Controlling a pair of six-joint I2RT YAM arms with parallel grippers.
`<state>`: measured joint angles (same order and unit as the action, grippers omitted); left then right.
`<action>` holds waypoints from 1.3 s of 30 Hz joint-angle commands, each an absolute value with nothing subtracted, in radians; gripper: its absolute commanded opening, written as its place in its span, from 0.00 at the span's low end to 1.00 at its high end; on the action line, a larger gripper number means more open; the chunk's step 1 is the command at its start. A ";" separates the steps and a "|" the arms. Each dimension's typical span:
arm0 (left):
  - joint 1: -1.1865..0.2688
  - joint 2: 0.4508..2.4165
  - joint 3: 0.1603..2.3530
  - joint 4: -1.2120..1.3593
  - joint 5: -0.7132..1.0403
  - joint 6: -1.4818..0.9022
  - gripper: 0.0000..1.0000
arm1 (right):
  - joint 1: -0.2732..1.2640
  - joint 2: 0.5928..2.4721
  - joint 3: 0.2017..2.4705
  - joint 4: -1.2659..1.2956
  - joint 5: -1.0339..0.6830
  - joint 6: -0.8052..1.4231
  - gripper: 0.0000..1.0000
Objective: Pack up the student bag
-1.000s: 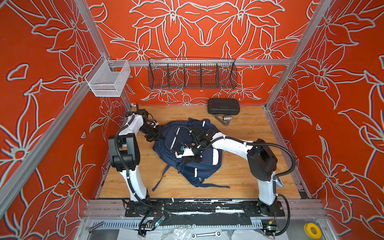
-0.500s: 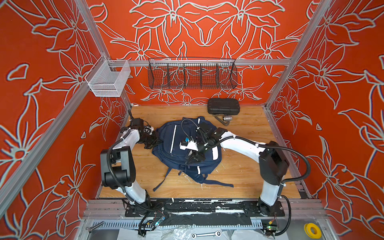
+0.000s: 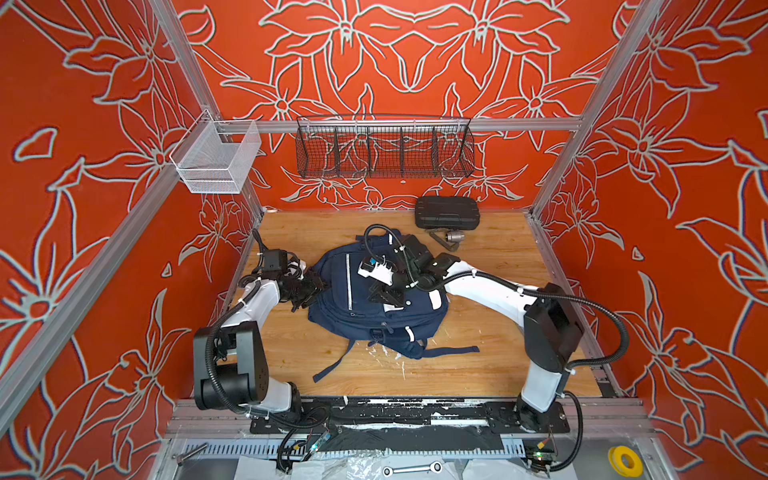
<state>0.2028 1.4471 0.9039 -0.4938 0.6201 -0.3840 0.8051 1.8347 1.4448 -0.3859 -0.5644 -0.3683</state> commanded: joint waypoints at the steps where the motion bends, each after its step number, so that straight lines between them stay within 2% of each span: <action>1: 0.201 1.366 0.932 -0.557 0.556 -0.321 0.69 | 0.846 1.859 1.467 -0.415 -0.481 -0.379 0.38; 6: 0.201 1.300 0.935 -0.617 0.516 -0.278 0.78 | 0.905 1.809 1.347 -0.322 -0.347 -0.483 0.45; 10: 0.200 1.267 0.917 -0.614 0.504 -0.286 0.82 | 0.931 1.845 1.369 -0.345 -0.242 -0.522 0.45; 11: 0.200 1.258 0.914 -0.610 0.503 -0.293 0.85 | 0.940 1.856 1.375 -0.348 -0.203 -0.527 0.45; 12: 0.200 1.249 0.911 -0.606 0.501 -0.300 0.94 | 0.944 1.865 1.380 -0.348 -0.169 -0.528 0.44; 14: 0.196 1.230 0.909 -0.602 0.502 -0.300 0.97 | 0.952 1.875 1.385 -0.338 -0.097 -0.513 0.42; 20: 0.162 1.171 0.885 -0.579 0.488 -0.292 0.97 | 0.969 1.874 1.348 -0.277 -0.005 -0.499 0.34; 25: 0.155 1.124 0.830 -0.511 0.512 -0.316 0.97 | 0.986 1.857 1.257 -0.152 -0.062 -0.527 0.42; 28: 0.153 1.125 0.829 -0.512 0.532 -0.314 0.97 | 0.989 1.886 1.278 -0.164 -0.010 -0.520 0.42; 30: 0.154 1.127 0.828 -0.514 0.542 -0.311 0.97 | 0.989 1.893 1.275 -0.152 -0.002 -0.522 0.38; 33: 0.153 1.128 0.826 -0.518 0.552 -0.306 0.99 | 0.989 1.888 1.267 -0.132 0.013 -0.497 0.27; 36: 0.147 1.120 0.822 -0.530 0.549 -0.287 0.87 | 0.988 1.870 1.273 -0.138 -0.024 -0.466 0.14; 39: 0.124 1.103 0.824 -0.555 0.512 -0.257 0.74 | 0.975 1.855 1.294 -0.181 -0.140 -0.426 0.05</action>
